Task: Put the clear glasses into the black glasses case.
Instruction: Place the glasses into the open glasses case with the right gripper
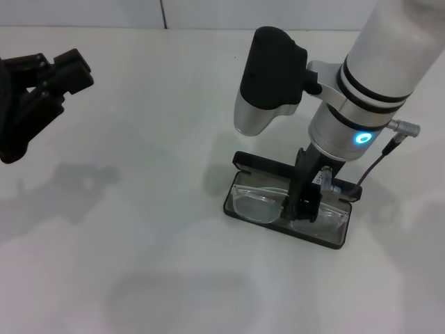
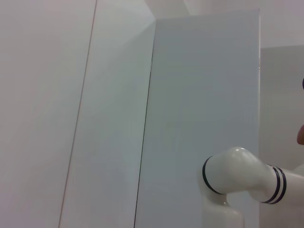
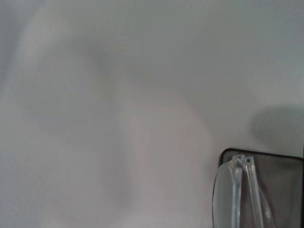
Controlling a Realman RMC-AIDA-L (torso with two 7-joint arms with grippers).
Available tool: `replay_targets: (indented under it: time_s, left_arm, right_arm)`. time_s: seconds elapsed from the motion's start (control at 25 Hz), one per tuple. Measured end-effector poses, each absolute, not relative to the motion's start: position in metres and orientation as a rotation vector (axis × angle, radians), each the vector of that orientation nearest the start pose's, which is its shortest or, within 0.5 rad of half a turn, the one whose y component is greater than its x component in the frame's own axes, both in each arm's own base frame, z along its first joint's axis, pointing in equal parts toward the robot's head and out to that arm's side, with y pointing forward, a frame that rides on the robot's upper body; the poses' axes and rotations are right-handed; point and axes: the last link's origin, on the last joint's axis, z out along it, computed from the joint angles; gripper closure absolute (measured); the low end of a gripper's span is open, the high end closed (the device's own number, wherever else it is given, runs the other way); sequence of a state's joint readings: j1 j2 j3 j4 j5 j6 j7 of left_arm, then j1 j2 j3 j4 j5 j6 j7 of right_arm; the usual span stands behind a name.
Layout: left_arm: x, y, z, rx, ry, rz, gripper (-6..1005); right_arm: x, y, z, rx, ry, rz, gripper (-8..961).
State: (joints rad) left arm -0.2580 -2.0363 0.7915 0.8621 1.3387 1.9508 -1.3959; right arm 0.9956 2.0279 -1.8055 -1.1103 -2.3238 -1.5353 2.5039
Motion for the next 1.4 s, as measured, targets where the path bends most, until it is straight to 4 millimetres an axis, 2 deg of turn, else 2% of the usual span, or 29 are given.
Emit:
replay_targets:
  time_s: [1.4]
  left_arm:
    - [-0.2424,0.2620,0.0956,-2.466,-0.262,-1.400,877]
  right_arm:
    - [0.0771,0.3515,-0.0715,-2.940,0.344,-0.811,844]
